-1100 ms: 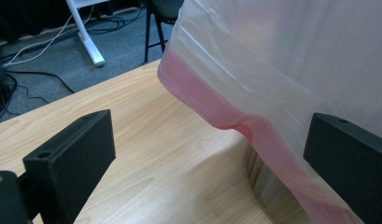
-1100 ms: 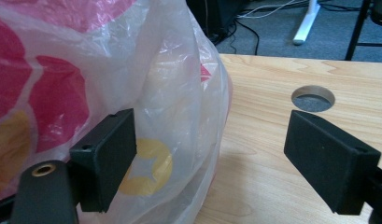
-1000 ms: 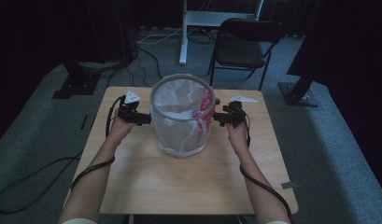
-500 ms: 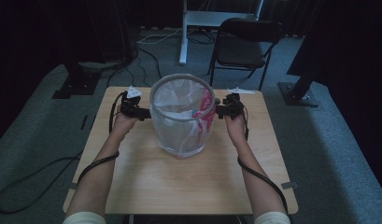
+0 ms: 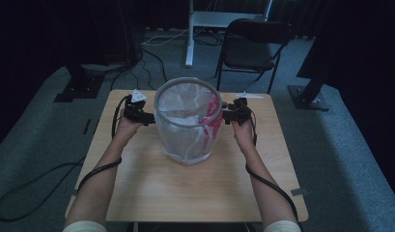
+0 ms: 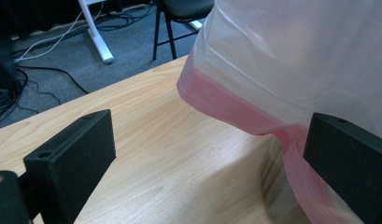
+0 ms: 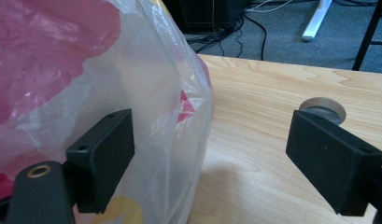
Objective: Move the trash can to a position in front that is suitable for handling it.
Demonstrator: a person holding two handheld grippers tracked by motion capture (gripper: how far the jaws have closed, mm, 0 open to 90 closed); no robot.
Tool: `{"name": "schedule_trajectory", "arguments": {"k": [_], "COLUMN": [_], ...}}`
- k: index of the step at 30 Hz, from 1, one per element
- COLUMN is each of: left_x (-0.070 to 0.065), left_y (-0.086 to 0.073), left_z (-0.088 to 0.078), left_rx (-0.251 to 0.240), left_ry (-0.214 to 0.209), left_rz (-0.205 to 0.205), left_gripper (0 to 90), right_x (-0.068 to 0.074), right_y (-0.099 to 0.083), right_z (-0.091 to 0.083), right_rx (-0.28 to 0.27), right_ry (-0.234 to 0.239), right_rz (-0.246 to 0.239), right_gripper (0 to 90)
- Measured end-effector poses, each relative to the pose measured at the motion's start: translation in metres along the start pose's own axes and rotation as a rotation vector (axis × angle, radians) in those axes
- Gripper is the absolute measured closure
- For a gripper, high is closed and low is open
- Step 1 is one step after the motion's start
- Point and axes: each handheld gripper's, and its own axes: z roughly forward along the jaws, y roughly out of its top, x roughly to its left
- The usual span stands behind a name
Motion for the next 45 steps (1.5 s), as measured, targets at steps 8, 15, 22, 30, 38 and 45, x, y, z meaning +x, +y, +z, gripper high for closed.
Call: {"name": "schedule_trajectory", "arguments": {"k": [8, 15, 22, 30, 38, 45], "left_x": [-0.004, -0.008, -0.010, -0.014, -0.018, -0.022], "left_y": [-0.004, -0.008, -0.014, -0.021, -0.028, -0.038], "left_z": [-0.007, -0.018, -0.028, -0.037, -0.048, -0.054], "left_rx": [0.014, 0.028, 0.041, 0.038, 0.044, 0.017], "left_ry": [-0.010, -0.013, -0.023, -0.035, -0.055, -0.076], "left_rz": [0.014, 0.047, 0.074, 0.081, 0.101, 0.078], "left_gripper": [2.1, 2.1, 2.1, 2.1, 2.1, 2.1], "right_x": [0.006, 0.013, 0.020, 0.027, 0.034, 0.037], "right_y": [-0.007, -0.017, -0.024, -0.030, -0.035, -0.043], "right_z": [-0.007, -0.012, -0.017, -0.021, -0.026, -0.033], "right_rx": [-0.003, -0.010, -0.007, -0.007, -0.001, -0.007], "right_ry": [0.013, 0.048, 0.066, 0.083, 0.090, 0.128], "right_rz": [0.005, 0.033, 0.043, 0.039, 0.034, 0.033], "right_gripper": [14.9, 14.9, 14.9, 14.9, 15.0, 15.1]}}
